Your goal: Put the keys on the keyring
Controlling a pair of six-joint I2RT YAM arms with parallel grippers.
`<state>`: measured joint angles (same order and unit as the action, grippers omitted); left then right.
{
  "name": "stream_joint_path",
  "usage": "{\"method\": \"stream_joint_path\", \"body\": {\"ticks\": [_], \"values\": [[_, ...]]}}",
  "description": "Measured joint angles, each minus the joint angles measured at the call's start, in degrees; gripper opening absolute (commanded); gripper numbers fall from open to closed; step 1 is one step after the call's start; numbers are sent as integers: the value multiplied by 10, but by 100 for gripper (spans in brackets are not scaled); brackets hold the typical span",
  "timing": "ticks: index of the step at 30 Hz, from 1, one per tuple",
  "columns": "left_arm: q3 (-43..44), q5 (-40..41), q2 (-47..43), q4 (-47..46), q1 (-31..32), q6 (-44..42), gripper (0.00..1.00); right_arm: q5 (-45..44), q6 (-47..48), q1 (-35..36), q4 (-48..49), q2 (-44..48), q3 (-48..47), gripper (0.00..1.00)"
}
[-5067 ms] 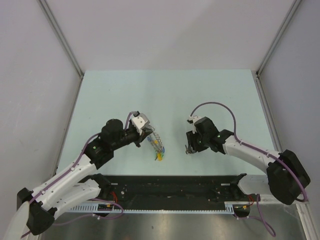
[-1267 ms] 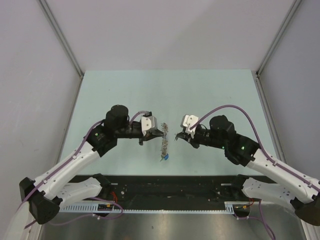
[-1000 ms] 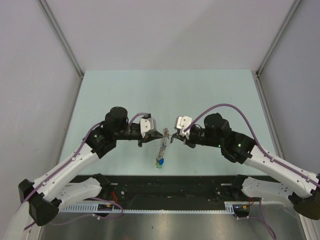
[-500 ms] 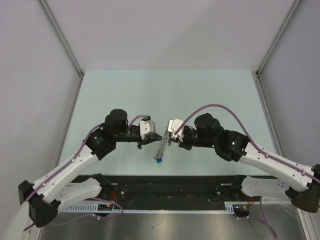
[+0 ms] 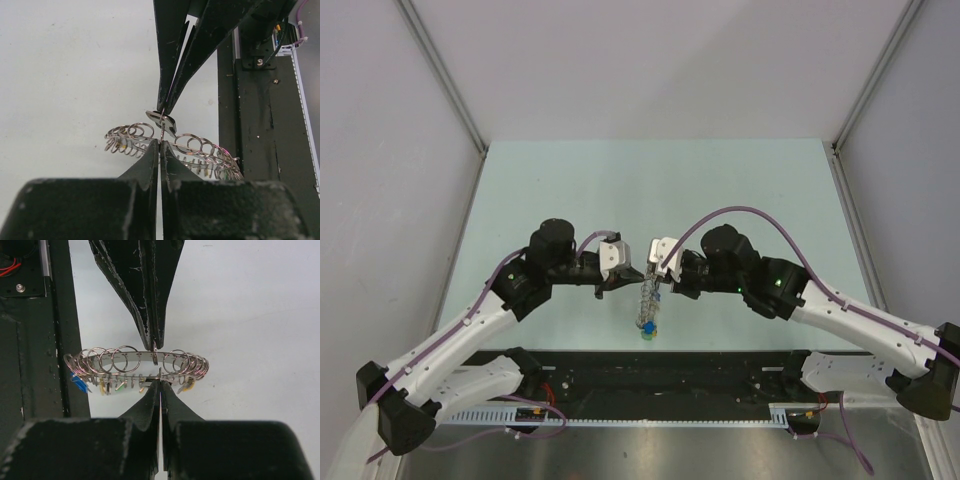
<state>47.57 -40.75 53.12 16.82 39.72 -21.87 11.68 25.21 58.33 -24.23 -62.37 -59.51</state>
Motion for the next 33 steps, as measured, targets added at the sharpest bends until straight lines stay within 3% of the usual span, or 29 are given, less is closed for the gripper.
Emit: {"method": "stream_joint_path", "body": {"ticks": [33], "values": [[0, 0, 0, -12, 0, 4, 0, 8, 0, 1, -1, 0, -2, 0]]}}
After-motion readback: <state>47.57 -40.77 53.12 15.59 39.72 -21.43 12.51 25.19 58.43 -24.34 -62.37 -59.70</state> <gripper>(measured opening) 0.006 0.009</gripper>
